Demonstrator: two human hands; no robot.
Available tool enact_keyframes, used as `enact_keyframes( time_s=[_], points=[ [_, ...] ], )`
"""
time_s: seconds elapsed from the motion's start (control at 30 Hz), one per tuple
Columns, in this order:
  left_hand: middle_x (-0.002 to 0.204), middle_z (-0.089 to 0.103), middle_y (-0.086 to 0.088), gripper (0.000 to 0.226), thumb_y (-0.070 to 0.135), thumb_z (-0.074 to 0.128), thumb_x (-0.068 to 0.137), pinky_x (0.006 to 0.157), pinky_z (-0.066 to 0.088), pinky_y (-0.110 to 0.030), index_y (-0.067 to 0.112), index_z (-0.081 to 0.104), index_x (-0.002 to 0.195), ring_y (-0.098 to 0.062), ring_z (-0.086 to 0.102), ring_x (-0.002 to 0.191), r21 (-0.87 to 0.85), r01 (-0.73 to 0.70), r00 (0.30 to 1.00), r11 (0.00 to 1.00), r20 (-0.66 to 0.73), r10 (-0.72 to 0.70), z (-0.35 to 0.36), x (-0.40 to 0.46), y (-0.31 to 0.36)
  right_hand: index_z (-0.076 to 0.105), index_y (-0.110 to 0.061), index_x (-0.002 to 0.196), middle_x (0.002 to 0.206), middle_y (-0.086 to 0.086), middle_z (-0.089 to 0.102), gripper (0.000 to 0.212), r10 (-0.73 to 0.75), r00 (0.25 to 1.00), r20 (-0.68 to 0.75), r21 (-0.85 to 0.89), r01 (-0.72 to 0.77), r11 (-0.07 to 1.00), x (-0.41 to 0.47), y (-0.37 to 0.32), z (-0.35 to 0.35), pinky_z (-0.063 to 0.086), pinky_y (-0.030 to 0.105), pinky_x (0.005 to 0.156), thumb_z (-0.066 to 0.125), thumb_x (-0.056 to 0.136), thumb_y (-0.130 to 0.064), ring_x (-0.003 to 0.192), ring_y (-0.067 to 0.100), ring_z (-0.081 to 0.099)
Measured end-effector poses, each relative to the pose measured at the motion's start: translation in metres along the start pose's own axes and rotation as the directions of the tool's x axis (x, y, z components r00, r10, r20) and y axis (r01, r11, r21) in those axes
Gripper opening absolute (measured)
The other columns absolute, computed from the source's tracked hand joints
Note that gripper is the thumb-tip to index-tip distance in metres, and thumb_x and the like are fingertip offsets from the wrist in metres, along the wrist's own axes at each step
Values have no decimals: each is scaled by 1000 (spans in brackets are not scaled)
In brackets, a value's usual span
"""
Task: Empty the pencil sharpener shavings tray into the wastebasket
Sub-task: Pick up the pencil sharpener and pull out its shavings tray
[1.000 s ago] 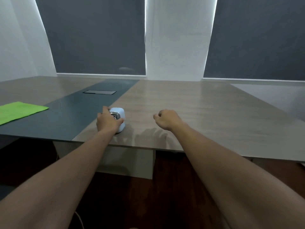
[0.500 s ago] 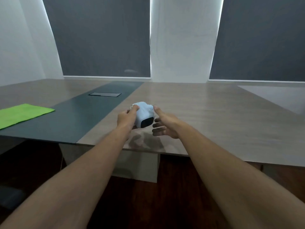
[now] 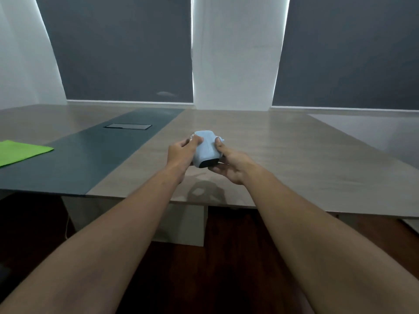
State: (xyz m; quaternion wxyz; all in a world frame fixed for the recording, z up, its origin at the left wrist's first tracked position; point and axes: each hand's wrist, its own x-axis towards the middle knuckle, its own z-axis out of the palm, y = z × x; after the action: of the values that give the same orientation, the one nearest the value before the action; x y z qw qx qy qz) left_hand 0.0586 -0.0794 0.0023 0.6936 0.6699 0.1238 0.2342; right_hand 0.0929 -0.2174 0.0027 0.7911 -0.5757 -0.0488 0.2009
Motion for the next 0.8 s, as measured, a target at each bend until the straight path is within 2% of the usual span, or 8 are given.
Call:
enact_keyframes(
  time_s=[0.07,0.17,0.33,0.4,0.5,0.6,0.67,0.8],
  points=[
    [95,71,-3,36,31,69,76,69,59,-37,14,71,107,-21,67,82,-5,-2,1000,1000,21,2,7,0,0,59,-6,125,118,14,68,54,-3,1000,-18,2,3,1000,1,0,-7,57,39,84,69,86,-42,106,31,67],
    [100,70,-6,42,29,69,77,68,60,-38,10,68,114,-24,67,85,-7,-10,999,1000,53,10,17,-4,-1,63,-9,116,115,13,69,47,-5,997,-72,-27,3,1000,2,-3,-18,57,36,75,70,85,-44,108,29,67],
    [107,69,-8,55,35,69,72,82,59,-44,12,65,121,-24,67,93,32,8,1000,999,8,-8,21,-5,1,64,-7,92,106,15,71,30,-23,979,-203,114,47,992,4,-12,-45,56,33,69,75,82,-34,84,25,69],
    [111,68,-11,57,37,70,67,82,59,-46,13,65,119,-25,68,96,58,10,1000,998,2,-10,19,-2,-1,63,-5,91,100,15,69,30,-50,972,-231,131,83,988,6,-14,-57,57,32,66,78,80,-29,82,25,69],
    [107,69,-8,51,37,73,61,83,58,-43,19,65,108,-23,68,94,96,-23,997,995,-67,30,18,0,-7,67,-4,93,97,13,69,28,-99,968,-233,119,129,984,9,-14,-72,59,32,72,83,76,-20,86,24,69],
    [108,72,-5,51,33,78,62,87,53,-32,21,66,110,-22,67,98,320,-85,981,944,-141,136,17,1,-15,66,3,117,110,16,68,49,-106,970,-218,75,125,989,6,-9,-78,58,33,81,84,73,-10,100,27,68],
    [111,72,-5,54,30,79,63,88,50,-30,20,64,114,-25,66,102,432,-119,969,894,-146,200,16,-2,-23,63,4,123,117,18,67,56,-108,971,-215,50,121,991,2,-6,-80,56,33,86,83,72,-4,104,28,67],
    [112,70,-7,57,23,80,63,85,49,-32,20,60,116,-28,65,101,459,-143,966,877,-127,224,16,-5,-32,65,-3,117,119,13,63,53,-122,976,-181,25,129,991,-6,-6,-86,57,29,79,84,68,2,92,21,66]
  ],
)
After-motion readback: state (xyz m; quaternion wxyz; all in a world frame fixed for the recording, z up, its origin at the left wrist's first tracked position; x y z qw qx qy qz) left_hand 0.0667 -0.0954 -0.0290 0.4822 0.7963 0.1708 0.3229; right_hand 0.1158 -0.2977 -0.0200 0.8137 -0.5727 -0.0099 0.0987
